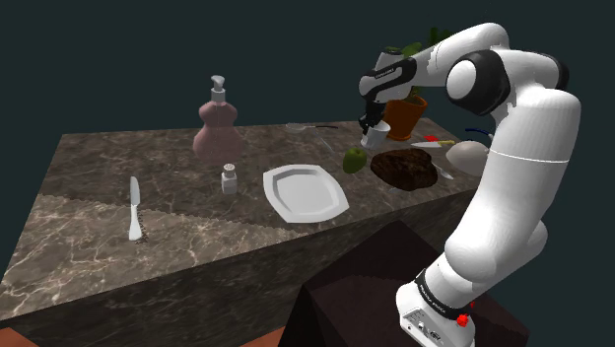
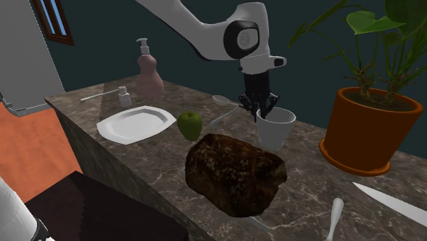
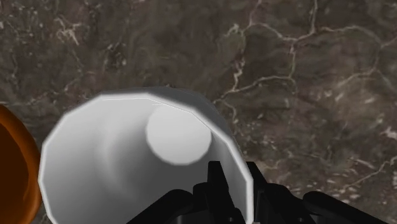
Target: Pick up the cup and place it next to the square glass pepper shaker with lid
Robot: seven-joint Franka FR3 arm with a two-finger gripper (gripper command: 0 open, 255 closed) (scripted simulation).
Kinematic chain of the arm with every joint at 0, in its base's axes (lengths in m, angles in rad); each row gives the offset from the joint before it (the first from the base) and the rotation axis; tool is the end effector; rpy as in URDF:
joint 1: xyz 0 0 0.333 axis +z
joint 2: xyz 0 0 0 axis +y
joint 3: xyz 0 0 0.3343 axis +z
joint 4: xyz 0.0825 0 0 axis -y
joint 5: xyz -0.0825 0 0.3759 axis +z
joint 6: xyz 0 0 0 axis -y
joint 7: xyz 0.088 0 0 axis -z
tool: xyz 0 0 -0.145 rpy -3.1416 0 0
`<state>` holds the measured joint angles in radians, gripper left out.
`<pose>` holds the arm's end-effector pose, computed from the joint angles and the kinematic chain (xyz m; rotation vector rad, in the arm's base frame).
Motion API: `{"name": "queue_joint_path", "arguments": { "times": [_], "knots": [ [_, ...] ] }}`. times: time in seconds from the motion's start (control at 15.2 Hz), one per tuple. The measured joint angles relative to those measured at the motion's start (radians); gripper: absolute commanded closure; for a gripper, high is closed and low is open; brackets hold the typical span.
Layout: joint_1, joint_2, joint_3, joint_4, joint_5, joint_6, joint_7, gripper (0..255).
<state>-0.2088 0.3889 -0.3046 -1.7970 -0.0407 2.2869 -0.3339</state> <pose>0.5809 -0.3131 0.3371 2.9546 -0.1869 0.0704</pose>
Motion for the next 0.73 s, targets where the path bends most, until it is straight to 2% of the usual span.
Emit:
{"name": "queue_joint_path", "arguments": {
  "times": [0.4, 0.73],
  "knots": [
    [0.000, -0.002, 0.000, 0.001, -0.001, -0.005, 0.000, 255],
    [0.003, -0.032, -0.004, 0.023, -0.007, -0.056, -0.003, 255]
  ]
}}
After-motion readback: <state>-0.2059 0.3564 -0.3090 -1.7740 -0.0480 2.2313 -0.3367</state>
